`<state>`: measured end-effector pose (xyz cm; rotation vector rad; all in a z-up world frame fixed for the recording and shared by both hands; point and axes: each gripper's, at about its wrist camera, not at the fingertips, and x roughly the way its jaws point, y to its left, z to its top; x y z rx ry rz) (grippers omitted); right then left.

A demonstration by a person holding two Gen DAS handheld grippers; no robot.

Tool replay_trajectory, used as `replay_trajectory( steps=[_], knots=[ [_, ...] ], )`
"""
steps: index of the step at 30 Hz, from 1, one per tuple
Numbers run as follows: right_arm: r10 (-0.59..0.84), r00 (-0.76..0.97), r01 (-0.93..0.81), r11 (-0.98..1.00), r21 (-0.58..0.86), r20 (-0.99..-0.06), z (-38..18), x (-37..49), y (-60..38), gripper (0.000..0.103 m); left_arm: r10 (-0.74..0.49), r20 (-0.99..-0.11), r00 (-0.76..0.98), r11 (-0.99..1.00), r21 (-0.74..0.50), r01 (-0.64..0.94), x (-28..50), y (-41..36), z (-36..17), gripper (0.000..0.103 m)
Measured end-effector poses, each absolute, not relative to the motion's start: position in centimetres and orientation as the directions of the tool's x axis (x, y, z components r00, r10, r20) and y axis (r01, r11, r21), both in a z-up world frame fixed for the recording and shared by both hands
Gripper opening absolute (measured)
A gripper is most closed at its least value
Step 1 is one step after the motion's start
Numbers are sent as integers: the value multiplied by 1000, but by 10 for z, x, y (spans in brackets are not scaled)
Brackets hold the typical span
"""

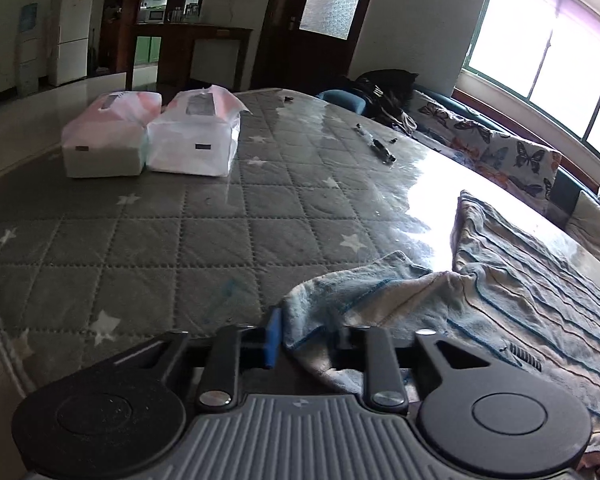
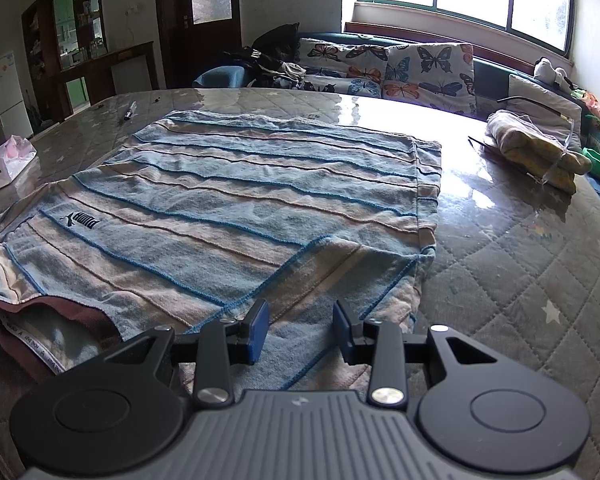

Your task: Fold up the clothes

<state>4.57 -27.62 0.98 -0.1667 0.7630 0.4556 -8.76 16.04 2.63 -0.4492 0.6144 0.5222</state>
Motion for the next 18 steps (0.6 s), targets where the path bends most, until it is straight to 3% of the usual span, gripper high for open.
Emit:
replay_trajectory(
  steps=[5, 16, 18],
  knots=[
    [336, 631, -456, 890, 17, -699, 10, 45, -277, 36, 278, -596, 753, 792, -301, -531, -89, 160, 40, 6],
    [338, 634, -450, 893, 23, -696, 10, 45, -277, 36, 26, -492, 870, 908, -352, -226, -72, 98, 78, 3],
    [338, 634, -451, 892, 23, -696, 10, 45, -277, 36, 25, -483, 875, 922, -328, -207, -71, 89, 80, 4]
  ],
)
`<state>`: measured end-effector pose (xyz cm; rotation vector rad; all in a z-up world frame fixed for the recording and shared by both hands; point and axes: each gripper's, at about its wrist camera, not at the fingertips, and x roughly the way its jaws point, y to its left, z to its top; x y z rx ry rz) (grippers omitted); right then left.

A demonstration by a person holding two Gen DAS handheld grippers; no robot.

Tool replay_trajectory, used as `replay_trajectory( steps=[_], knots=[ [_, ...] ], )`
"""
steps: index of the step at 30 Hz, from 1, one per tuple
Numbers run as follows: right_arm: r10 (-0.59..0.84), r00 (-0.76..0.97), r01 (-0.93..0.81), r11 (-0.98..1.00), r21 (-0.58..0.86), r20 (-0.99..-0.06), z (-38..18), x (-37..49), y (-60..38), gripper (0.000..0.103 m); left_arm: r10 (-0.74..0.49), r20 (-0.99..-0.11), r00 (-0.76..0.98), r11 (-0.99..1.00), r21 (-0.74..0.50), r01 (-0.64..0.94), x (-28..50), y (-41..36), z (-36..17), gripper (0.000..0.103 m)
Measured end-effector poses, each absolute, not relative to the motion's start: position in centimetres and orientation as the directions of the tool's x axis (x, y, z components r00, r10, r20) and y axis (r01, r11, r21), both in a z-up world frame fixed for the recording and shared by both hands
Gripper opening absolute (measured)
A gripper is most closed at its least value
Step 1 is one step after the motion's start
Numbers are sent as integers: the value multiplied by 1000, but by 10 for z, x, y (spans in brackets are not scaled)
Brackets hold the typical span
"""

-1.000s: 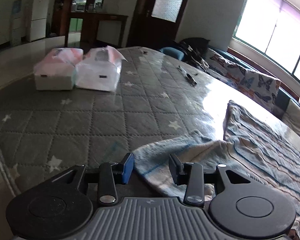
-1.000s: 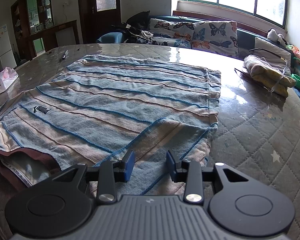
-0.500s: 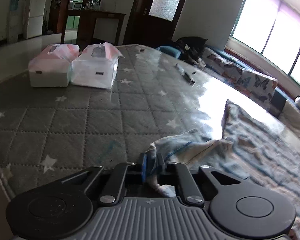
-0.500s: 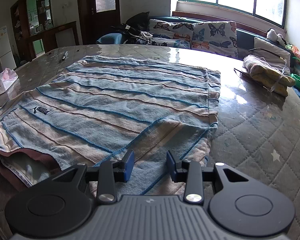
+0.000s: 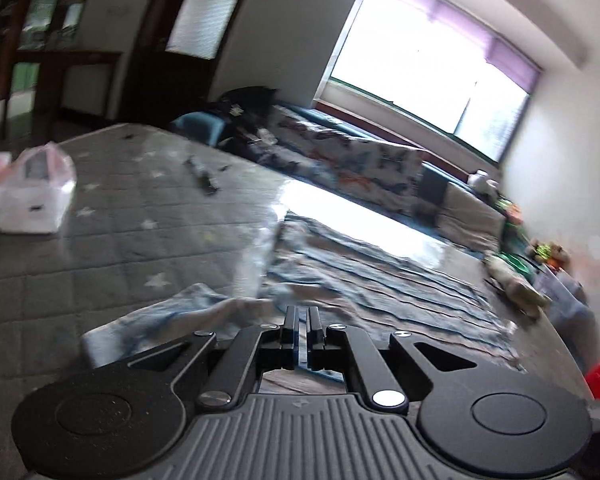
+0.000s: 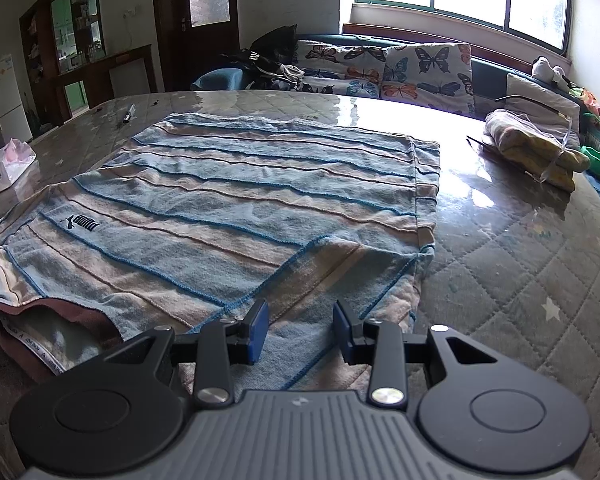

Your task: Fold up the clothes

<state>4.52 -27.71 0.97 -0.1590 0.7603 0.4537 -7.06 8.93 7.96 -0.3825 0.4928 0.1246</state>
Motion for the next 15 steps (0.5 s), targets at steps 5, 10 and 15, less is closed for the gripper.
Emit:
replay_trajectory(
  steps=[5, 10, 15],
  knots=[
    [345, 632, -454, 891, 29, -694, 9, 46, -278, 36, 108, -528, 842, 915, -279, -293, -72, 95, 68, 6],
    [346, 632, -455, 890, 30, -694, 9, 46, -279, 36, 261, -564, 783, 870, -215, -444, -83, 116, 50, 19],
    [344, 632, -454, 891, 29, -694, 9, 46, -278, 36, 388, -569, 725, 806, -173, -567, -95, 139, 36, 37]
  ],
)
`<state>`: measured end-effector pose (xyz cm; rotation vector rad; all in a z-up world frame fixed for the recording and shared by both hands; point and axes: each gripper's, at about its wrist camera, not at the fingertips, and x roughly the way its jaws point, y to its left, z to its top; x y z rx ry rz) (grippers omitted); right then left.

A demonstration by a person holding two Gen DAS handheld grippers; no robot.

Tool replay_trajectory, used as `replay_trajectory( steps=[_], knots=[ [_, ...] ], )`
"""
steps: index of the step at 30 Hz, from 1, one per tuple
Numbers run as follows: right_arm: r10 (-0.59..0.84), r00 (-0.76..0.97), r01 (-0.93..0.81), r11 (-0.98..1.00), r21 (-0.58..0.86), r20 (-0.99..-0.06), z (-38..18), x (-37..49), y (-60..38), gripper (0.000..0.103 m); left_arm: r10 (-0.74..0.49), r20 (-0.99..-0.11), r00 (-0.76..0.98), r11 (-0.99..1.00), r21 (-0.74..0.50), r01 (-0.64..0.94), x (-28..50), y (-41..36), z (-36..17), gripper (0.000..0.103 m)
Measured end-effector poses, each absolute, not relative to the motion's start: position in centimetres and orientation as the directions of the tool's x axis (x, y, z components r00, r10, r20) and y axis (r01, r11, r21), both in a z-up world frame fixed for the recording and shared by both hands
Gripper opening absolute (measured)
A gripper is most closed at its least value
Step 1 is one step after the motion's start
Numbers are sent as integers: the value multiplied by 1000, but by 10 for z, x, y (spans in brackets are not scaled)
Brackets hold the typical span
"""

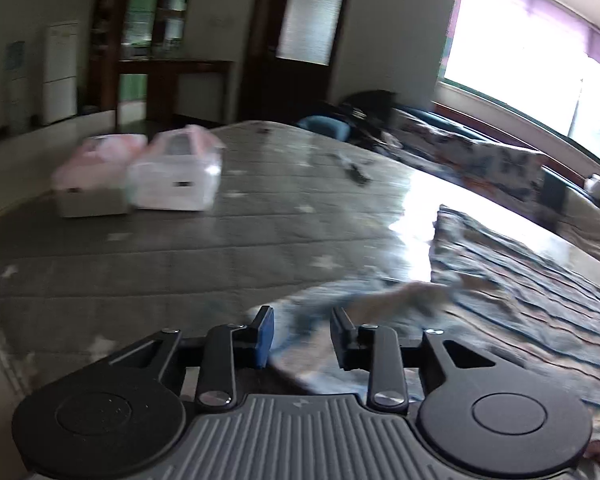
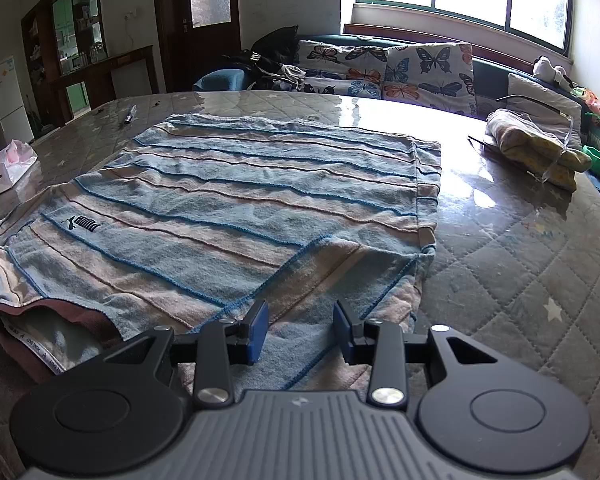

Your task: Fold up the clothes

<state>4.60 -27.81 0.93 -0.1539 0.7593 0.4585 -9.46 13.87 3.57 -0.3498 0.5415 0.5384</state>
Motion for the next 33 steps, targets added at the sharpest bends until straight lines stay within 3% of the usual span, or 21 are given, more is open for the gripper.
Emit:
replay_trajectory(
  steps=[8, 10, 12, 17, 26, 31, 33],
  knots=[
    [341, 633, -451, 892, 27, -695, 9, 46, -278, 36, 389, -605, 695, 772, -198, -604, -93, 156, 23, 37],
    [341, 634, -451, 892, 27, -694, 9, 46, -277, 36, 378, -605, 700, 774, -208, -598, -92, 157, 22, 31],
    [341, 633, -451, 892, 27, -695, 9, 46, -277, 36, 353, -610, 709, 776, -233, -587, -90, 160, 21, 11],
    [343, 633, -451, 892, 30, -694, 10, 46, -277, 36, 303, -553, 776, 798, -298, -524, -90, 155, 39, 7],
    [348, 632, -452, 891, 36, -693, 10, 46, -278, 36, -26, -390, 920, 930, -347, -121, -81, 90, 86, 6],
    [347, 632, -450, 892, 36, -693, 11, 47, -278, 36, -236, -441, 866, 942, -321, 93, -62, 49, 75, 7],
    [346, 632, -451, 892, 33, -694, 12, 47, -278, 36, -262, -476, 840, 945, -305, 122, -57, 37, 65, 10]
  ],
)
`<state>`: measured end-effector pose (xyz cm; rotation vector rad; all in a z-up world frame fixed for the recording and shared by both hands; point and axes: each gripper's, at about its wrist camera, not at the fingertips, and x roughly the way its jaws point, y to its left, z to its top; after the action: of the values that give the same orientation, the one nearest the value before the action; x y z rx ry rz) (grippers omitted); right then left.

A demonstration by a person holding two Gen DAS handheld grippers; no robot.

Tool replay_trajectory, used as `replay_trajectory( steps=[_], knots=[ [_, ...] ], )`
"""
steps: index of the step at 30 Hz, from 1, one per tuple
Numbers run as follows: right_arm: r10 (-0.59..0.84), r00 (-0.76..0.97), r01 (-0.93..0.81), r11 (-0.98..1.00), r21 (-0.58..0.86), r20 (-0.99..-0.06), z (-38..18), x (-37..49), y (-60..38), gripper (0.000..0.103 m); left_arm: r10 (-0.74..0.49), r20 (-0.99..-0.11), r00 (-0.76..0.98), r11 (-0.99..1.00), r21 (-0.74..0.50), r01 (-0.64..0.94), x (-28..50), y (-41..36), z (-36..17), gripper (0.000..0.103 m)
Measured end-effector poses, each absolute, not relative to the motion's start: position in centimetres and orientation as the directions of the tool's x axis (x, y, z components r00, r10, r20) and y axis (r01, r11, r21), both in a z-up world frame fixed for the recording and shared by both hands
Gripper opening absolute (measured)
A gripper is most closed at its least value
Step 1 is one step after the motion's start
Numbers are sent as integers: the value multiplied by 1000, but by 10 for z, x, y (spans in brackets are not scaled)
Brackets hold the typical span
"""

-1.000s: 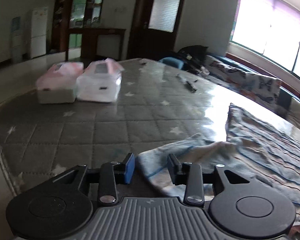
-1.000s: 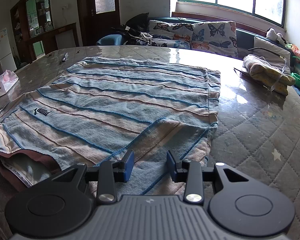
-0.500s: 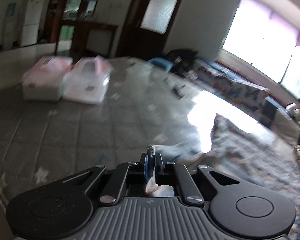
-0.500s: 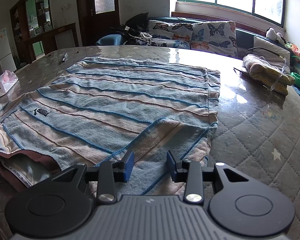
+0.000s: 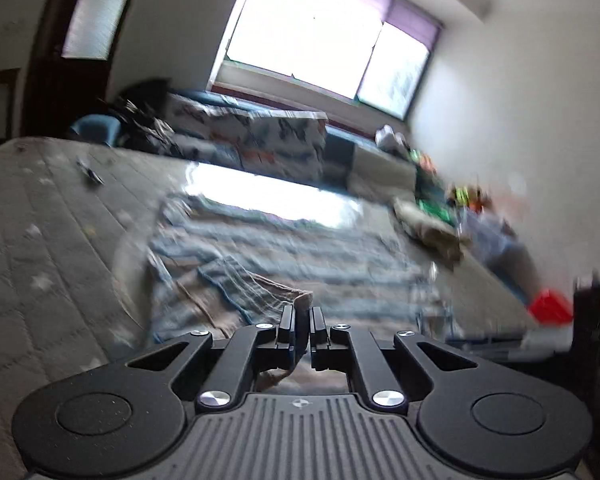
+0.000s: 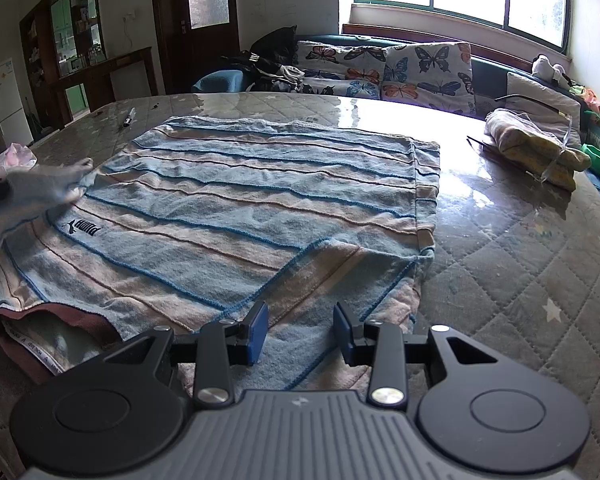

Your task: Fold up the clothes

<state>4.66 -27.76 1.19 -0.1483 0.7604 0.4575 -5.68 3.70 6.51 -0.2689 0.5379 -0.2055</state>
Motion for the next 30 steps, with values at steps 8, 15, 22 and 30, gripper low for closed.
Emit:
replay_trajectory(
  steps=[8, 15, 22, 30],
  knots=[
    [363, 631, -474, 880, 30, -686, 26, 44, -270, 36, -332, -516, 790, 935, -294, 200, -61, 28, 55, 22],
    [461, 572, -586, 808, 56, -679, 44, 43, -231, 36, -153, -543, 826, 964, -266, 3, -50, 80, 46, 19],
    [527, 490, -679, 730, 75, -695, 43, 50, -173, 35, -167, -602, 781, 967, -253, 12, -55, 90, 18, 19],
    [596, 405, -738, 661, 137, -693, 40, 72, -109, 35, -188, -602, 776, 965, -261, 31, -52, 92, 20, 21]
  ],
)
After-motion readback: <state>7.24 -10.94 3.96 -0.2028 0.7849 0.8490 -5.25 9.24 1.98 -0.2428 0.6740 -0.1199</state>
